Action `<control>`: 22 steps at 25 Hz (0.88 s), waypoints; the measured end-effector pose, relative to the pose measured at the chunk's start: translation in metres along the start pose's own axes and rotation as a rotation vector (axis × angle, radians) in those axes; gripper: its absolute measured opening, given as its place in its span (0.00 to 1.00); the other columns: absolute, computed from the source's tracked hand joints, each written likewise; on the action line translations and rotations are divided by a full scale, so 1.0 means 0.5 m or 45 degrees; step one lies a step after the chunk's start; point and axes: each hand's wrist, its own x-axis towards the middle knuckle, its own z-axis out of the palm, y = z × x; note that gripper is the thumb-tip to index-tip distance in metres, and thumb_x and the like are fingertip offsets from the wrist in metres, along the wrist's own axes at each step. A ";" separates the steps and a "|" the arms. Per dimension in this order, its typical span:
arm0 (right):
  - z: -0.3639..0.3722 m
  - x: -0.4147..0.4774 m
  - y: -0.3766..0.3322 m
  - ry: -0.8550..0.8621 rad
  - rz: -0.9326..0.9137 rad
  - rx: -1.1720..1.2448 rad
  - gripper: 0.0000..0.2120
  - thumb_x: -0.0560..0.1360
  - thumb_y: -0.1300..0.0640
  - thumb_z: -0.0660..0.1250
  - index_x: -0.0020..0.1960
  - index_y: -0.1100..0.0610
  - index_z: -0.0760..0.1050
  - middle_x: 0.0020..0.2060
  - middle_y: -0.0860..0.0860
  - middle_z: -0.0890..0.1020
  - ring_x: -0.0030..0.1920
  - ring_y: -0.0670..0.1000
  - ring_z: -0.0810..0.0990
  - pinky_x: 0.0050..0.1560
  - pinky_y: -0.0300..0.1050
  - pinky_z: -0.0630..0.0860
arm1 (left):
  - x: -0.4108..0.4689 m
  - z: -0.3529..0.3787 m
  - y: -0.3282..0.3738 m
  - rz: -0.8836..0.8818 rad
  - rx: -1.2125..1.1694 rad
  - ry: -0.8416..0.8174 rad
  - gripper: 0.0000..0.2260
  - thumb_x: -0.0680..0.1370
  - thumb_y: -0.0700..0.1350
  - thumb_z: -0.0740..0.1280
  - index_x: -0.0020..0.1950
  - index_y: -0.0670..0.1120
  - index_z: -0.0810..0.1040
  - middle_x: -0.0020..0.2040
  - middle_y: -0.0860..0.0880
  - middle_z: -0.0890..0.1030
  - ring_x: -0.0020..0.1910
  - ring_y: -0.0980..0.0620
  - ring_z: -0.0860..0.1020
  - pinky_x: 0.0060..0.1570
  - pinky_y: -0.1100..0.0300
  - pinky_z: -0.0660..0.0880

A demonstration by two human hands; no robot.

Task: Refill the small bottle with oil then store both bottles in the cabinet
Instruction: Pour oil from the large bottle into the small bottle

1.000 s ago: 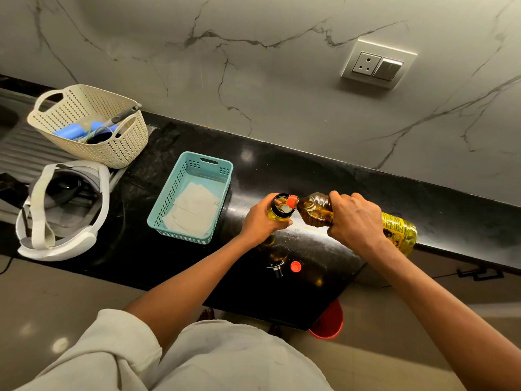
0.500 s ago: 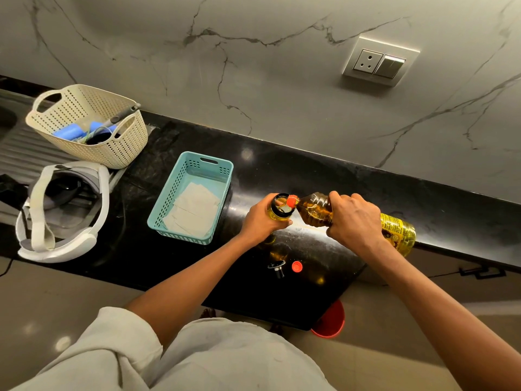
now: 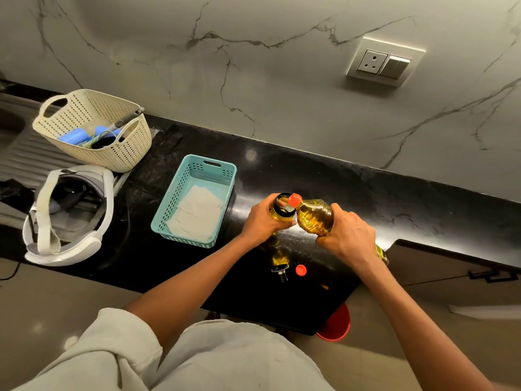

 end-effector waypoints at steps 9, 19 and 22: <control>0.032 -0.019 0.018 0.160 0.012 0.303 0.27 0.67 0.40 0.79 0.60 0.46 0.72 0.49 0.50 0.84 0.48 0.56 0.81 0.46 0.52 0.78 | -0.005 0.005 0.007 0.064 0.009 -0.015 0.31 0.66 0.52 0.85 0.67 0.52 0.80 0.58 0.56 0.87 0.59 0.55 0.85 0.63 0.50 0.82; 0.087 0.037 0.018 0.387 0.217 1.489 0.31 0.69 0.53 0.85 0.67 0.56 0.76 0.57 0.52 0.85 0.57 0.53 0.85 0.61 0.52 0.84 | 0.005 0.002 -0.026 0.016 0.077 0.018 0.31 0.65 0.48 0.88 0.65 0.50 0.82 0.56 0.55 0.87 0.57 0.57 0.84 0.63 0.56 0.81; 0.115 0.063 -0.011 0.491 0.246 1.576 0.31 0.71 0.55 0.84 0.68 0.54 0.74 0.59 0.51 0.84 0.59 0.50 0.84 0.60 0.45 0.83 | 0.014 0.007 -0.034 -0.026 0.105 0.048 0.31 0.64 0.47 0.88 0.65 0.49 0.82 0.56 0.54 0.87 0.57 0.55 0.84 0.62 0.57 0.81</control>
